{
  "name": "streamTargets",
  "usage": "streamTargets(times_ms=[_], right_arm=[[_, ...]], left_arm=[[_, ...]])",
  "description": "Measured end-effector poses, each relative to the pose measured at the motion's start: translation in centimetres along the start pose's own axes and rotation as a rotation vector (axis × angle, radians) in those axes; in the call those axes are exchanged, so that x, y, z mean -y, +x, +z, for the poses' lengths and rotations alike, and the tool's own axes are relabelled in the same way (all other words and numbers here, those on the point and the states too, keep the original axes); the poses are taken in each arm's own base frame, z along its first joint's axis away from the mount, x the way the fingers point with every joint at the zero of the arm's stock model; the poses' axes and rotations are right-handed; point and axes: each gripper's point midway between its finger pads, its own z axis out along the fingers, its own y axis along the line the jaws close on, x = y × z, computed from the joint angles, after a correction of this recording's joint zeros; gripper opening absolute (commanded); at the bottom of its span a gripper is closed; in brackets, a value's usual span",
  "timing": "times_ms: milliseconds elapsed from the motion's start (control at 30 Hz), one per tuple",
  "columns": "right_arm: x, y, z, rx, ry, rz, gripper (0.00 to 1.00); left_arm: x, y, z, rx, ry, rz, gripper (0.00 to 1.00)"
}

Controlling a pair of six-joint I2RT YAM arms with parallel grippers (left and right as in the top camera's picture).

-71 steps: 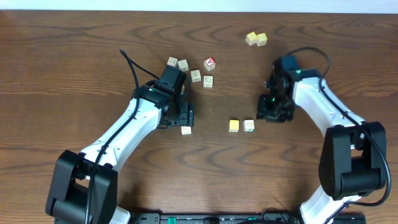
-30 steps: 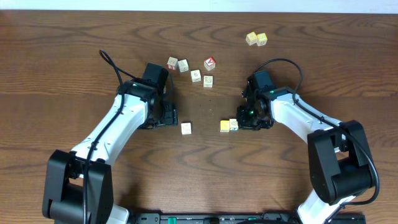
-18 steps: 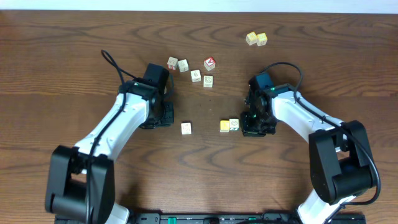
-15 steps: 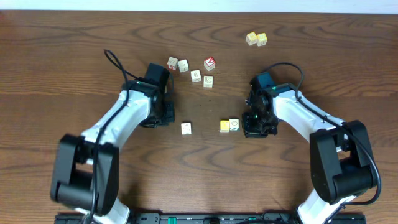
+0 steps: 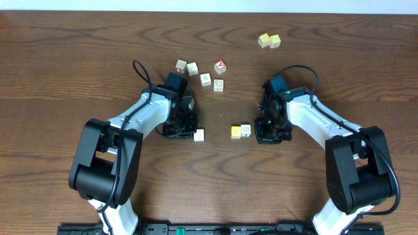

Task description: Lift 3 blocks

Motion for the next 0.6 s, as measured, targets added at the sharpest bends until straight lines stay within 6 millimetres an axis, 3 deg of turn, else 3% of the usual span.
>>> streamTargets(times_ms=[367, 600], right_arm=[[-0.1, -0.3, 0.0, 0.013, -0.002, 0.024, 0.11], [-0.4, -0.5, 0.1, 0.024, -0.005, 0.027, 0.11]], left_arm=[[1.0, -0.7, 0.1, 0.03, 0.033, -0.11, 0.07], [2.7, -0.6, 0.7, 0.04, 0.045, -0.122, 0.08]])
